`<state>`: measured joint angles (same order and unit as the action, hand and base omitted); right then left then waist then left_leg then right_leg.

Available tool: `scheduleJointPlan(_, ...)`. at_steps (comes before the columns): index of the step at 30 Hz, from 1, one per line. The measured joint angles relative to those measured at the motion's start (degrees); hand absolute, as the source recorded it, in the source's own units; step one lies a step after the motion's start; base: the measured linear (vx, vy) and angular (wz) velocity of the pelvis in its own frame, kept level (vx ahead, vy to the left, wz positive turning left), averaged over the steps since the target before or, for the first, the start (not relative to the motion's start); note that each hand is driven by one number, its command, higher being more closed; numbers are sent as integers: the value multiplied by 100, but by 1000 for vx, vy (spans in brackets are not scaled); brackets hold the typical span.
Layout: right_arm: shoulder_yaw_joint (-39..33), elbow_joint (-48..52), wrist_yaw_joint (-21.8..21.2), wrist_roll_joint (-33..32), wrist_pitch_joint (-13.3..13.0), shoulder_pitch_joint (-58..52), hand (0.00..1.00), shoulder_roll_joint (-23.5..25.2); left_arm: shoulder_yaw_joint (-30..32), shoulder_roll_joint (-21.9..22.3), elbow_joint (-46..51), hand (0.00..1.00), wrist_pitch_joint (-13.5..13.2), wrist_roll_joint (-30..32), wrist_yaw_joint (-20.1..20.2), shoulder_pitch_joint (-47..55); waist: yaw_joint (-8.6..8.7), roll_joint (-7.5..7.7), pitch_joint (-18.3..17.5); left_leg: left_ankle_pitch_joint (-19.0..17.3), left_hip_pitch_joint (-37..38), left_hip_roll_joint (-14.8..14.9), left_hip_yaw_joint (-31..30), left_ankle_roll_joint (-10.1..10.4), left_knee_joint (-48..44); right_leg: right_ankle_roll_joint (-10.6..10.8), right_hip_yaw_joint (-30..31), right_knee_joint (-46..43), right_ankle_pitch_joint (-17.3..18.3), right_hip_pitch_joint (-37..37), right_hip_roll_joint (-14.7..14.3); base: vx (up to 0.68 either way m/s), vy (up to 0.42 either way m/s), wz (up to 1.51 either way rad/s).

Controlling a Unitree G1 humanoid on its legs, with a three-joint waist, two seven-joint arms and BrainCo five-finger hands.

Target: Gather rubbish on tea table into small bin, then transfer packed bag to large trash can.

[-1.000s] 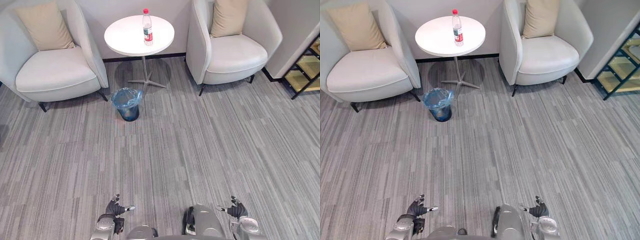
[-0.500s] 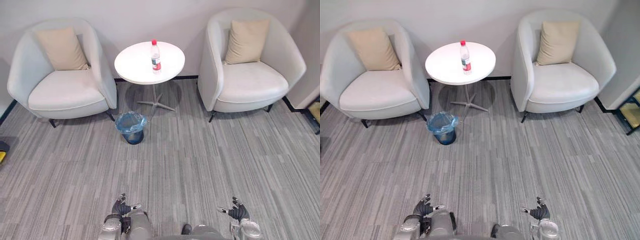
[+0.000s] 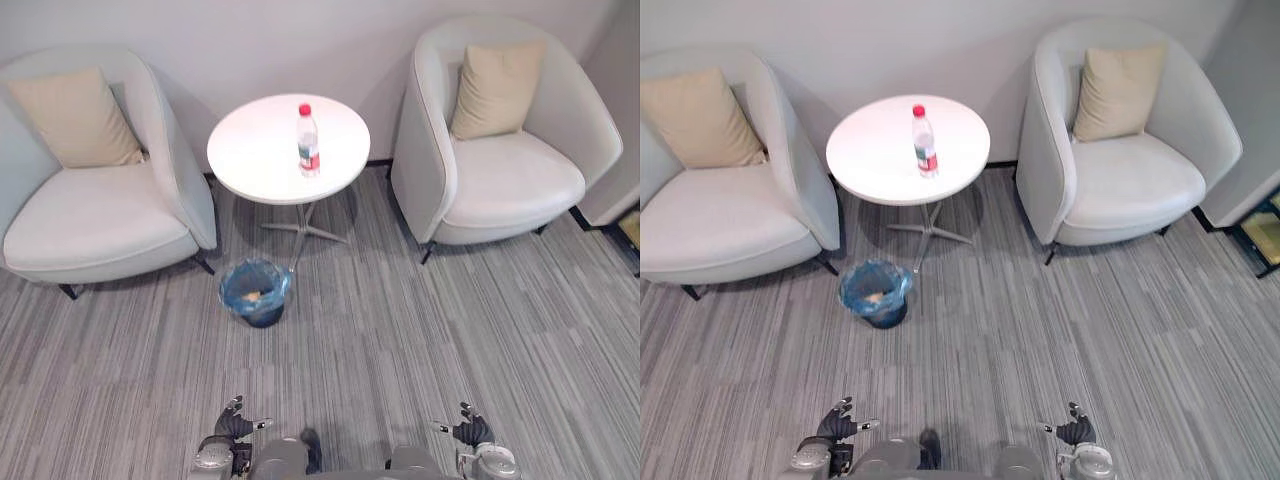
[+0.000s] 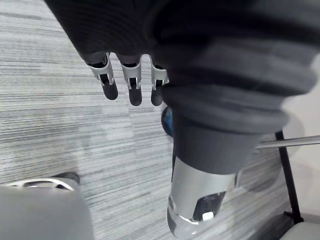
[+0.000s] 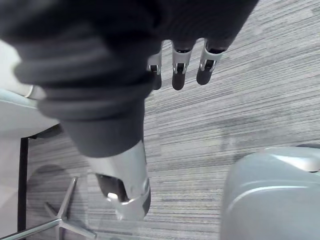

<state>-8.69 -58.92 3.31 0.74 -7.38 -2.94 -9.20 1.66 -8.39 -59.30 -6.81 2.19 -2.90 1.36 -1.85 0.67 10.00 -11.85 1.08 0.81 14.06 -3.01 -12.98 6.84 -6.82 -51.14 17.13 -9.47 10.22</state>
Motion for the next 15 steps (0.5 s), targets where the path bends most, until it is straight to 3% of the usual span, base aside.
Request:
scheduleJointPlan(1,30,-48,-3,3,2,35,0,-15,3,5,4,0,0,-1,-1,-20,73,-19,11,-1,198,46,-34,3,126,-196,-284,271,100,-234,-43,405,-82,18)
scheduleJointPlan(3,30,-39,-4,3,-1,131,0,-63,6,32,5,0,3,-1,-3,-27,141,-167,94,-10,434,230,-111,22,239,-307,-461,1071,107,-574,-257,426,-142,21)
scheduleJointPlan(4,32,-35,-4,1,0,127,0,-81,6,33,19,0,-1,-1,-3,-41,186,-208,116,-21,549,335,-194,53,259,-357,-428,1885,-87,-682,-372,464,-229,44)
scheduleJointPlan(5,61,-33,-7,0,0,69,0,-75,5,-22,24,0,-13,0,-2,-14,249,-90,63,-67,666,310,-304,277,285,-384,-298,3030,-819,-614,-404,410,-217,61)
scheduleJointPlan(6,63,-56,-16,0,2,-32,0,-123,11,-15,-22,0,-8,2,-1,-10,266,-89,92,-213,790,331,-403,527,283,-503,-245,3210,-1474,-540,-411,417,-204,39)
scheduleJointPlan(7,42,-107,-13,-2,10,-6,0,-209,13,62,-88,0,-6,1,-3,-21,246,-269,61,-285,836,518,-464,621,299,-543,-310,3138,-1487,-505,-579,313,-148,10)
scheduleJointPlan(10,-26,-83,-12,-12,-2,50,0,-235,41,154,-162,0,-9,14,15,-49,283,-326,25,-130,658,760,-690,872,-184,-689,-501,3187,-1112,-330,-721,341,-230,22)
scheduleJointPlan(11,-54,-77,-6,-15,1,-55,0,-209,125,248,-152,0,-9,14,18,-56,283,-339,36,-82,368,890,-854,958,-972,-747,-670,3358,-1051,-36,-763,367,-266,66)
scheduleJointPlan(12,-36,3,9,-23,2,-213,0,-157,282,389,-87,0,-5,14,16,-34,244,-327,58,159,-50,1085,-930,1238,-2158,-805,-790,3593,-967,399,-835,345,-239,51)
scheduleJointPlan(14,-11,213,26,-62,-5,-375,0,-52,379,525,21,0,-3,0,21,51,118,-315,95,210,-534,1408,-755,1142,-3375,-907,-888,3786,-794,880,-921,260,-128,25)
scheduleJointPlan(15,-11,230,27,-67,-7,-384,0,-41,376,535,39,0,-3,6,22,50,110,-322,91,183,-584,1447,-700,1099,-3470,-922,-893,3819,-781,940,-933,193,-66,15)
